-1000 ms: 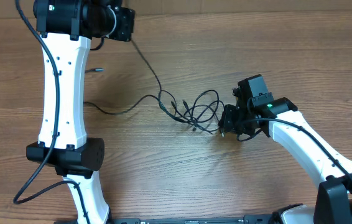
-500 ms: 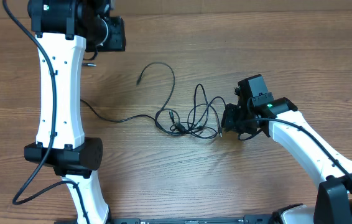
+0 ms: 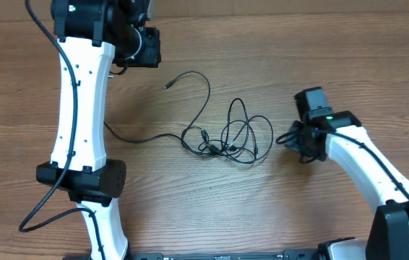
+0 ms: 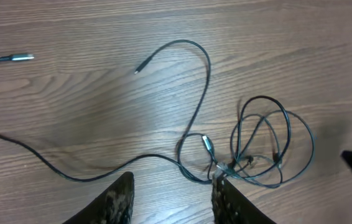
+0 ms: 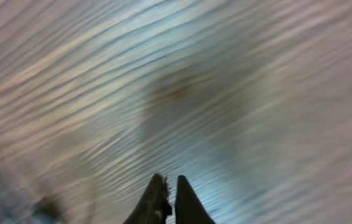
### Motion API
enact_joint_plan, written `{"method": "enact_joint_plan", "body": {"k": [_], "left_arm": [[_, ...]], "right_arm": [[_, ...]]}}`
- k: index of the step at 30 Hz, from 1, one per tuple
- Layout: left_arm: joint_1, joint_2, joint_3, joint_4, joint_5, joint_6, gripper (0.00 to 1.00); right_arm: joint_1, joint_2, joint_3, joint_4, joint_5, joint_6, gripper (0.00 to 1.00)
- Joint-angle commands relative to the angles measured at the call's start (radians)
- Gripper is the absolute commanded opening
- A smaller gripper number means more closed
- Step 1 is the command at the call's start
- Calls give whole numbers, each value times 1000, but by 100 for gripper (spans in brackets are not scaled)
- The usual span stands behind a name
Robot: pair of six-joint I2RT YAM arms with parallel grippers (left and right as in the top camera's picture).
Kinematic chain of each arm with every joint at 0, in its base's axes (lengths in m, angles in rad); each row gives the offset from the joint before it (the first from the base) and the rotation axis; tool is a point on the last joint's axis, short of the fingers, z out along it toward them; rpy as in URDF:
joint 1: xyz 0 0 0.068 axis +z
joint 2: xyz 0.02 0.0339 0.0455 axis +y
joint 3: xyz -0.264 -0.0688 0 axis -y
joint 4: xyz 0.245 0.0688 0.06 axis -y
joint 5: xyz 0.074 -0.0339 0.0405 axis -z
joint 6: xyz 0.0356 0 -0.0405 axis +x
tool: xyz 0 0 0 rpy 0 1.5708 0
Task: Untangle cables
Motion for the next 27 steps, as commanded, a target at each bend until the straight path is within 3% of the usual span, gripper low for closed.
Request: {"method": "enact_joint_plan", "body": {"k": [1,4,7,9,15,22,27], "left_arm": [[-17,13,6,-2,12,24,40],[-27,13,-1,-2,11,24,40],[-38,13,-29,-2,-10,23,40],[-44,13,-63,-2,-14,18,39],[-71,13,-188,-3,-14,-23,33],[-109,-44,-353,-3,-6,-64,34],[-115,-148,-529,-3,-4,-106,36]], "right_arm": [[-60,5,3,6,89,15,8],[-91,5,3,55,-123,-66,17],[-92,5,3,101,-424,-261,43],[-84,5,3,108,-526,-315,47],[-80,5,3,103,-503,-312,49],[-90,5,3,80,-504,-313,75],[-90,5,3,82,-503,-313,78]]}}
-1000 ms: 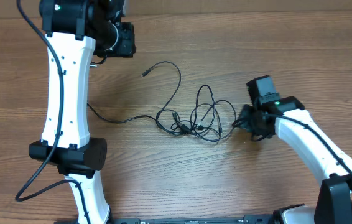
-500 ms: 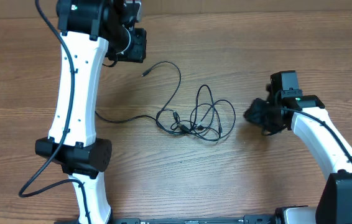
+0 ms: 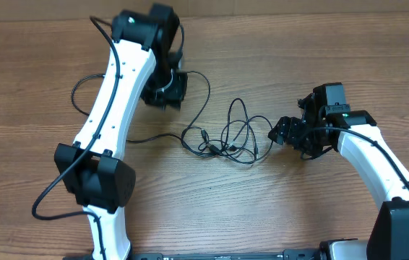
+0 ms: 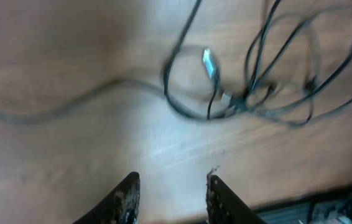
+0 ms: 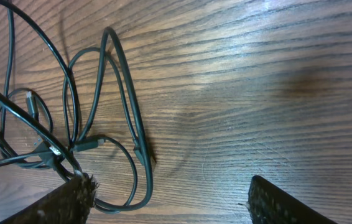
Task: Untangle cables
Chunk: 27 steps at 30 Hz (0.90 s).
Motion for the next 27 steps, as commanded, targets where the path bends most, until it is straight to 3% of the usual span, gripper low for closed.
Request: {"method": "enact_joint_plan", "body": {"k": [1,7,14,27], "left_arm": [[0,-130,-103,-3,0,-62,36],[0,-180,-233,37,-8,-97,40],[6,-179,-428,217,-6,-144,42],[17,-200,-476,109,-58,-147,37]], "right_arm": [[-6,5,3,4,-9,-5,77],[-5,5,3,7,-9,-5,77],[-5,5,3,-2,-9,-5,77],[-5,5,3,3,-9,-5,77]]}}
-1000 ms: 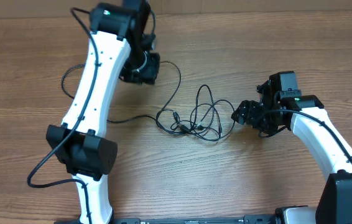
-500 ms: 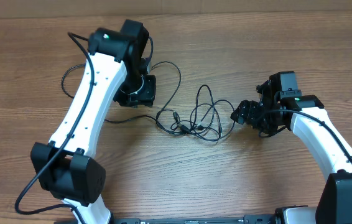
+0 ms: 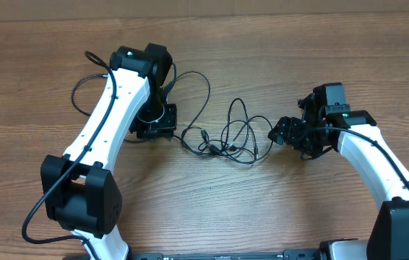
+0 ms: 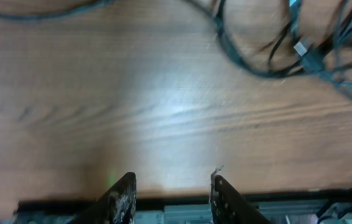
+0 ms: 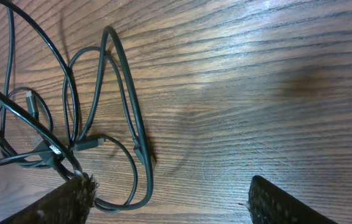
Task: Untangle cables
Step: 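Lower the left gripper onto a cable end at the pile's left side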
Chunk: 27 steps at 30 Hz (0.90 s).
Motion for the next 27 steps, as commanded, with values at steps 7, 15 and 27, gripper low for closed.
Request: {"method": "enact_joint_plan", "body": {"k": [7,15,27], "left_arm": [[-35,-179,-115,35,-59,-14,37],[-66,-541,-366,240,-154,-51,38],[-66,-652,-576,835,-124,-89,85]], "right_arm": [[-5,4,3,5,-8,-5,77],[-5,4,3,6,-8,-5,77],[-5,4,3,8,-8,-5,77]]}}
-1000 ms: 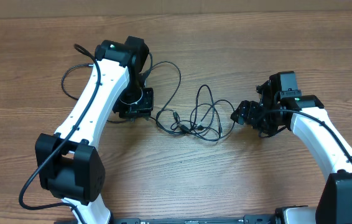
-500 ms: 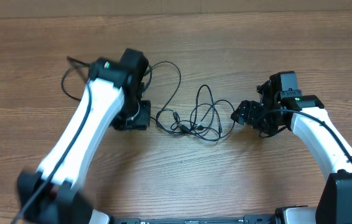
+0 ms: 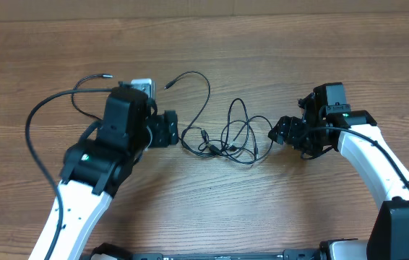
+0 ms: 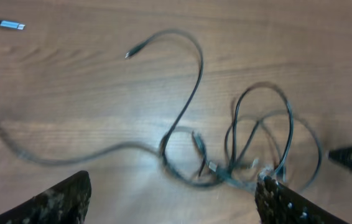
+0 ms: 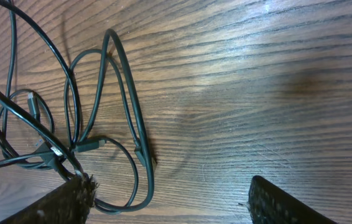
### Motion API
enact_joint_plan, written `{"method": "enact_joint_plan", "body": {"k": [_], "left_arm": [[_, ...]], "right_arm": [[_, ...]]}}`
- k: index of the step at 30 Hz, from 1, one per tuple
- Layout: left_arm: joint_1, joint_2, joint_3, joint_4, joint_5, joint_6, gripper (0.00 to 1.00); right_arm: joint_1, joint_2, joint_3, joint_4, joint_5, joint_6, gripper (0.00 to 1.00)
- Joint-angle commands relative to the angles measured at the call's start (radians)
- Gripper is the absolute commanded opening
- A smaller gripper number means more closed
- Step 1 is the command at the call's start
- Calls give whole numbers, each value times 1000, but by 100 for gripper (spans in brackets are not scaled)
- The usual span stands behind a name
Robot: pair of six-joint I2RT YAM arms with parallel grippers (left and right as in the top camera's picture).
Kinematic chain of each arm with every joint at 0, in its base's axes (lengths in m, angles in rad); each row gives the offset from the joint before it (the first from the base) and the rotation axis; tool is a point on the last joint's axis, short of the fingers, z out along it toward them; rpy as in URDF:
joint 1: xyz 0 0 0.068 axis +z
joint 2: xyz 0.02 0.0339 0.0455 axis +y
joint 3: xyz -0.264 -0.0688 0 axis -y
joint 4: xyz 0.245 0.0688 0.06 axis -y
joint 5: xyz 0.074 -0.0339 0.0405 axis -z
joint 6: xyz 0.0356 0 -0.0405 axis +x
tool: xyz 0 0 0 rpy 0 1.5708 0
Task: Untangle cables
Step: 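Lower the left gripper onto a cable end at the pile's left side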
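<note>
Thin black cables lie knotted in a tangle (image 3: 230, 139) mid-table, seen ahead in the left wrist view as the tangle (image 4: 250, 149). One long strand runs left to a silver plug (image 3: 105, 75), and a second free end (image 3: 167, 85) curls toward the back. My left gripper (image 3: 170, 130) sits just left of the tangle, wide open and holding nothing. My right gripper (image 3: 277, 132) is at the tangle's right edge, also wide open. Its left finger (image 5: 70, 199) is touching or just over the outer cable loop (image 5: 126, 124).
The wooden table (image 3: 262, 209) carries only the cables. The left arm's own black supply cable (image 3: 31, 130) arcs over the table's left side. A dark bar runs along the table's front edge (image 3: 226, 256).
My left arm has swung round; its gripper now sits left of the tangle facing it, with jaws much wider apart. The right gripper and the cables have not moved.
At first my left gripper hovered partly open at the back left and my right gripper was shut, right of the tangle. The right gripper then stood wide open against the right loops and stayed. The left gripper was over the curled strand, then the long strand, and now faces the tangle.
</note>
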Motion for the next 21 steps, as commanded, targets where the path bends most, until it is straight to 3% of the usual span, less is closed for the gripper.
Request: {"method": "enact_joint_plan", "body": {"k": [1,13,21], "left_arm": [[0,95,-27,96,25,-30,84],[0,484,-27,272,332,-29,75],[0,592,-27,188,325,-75,69]], "right_arm": [[-3,4,3,3,-6,-5,77],[-3,4,3,3,-5,-5,78],[-3,4,3,3,-5,-5,78]]}}
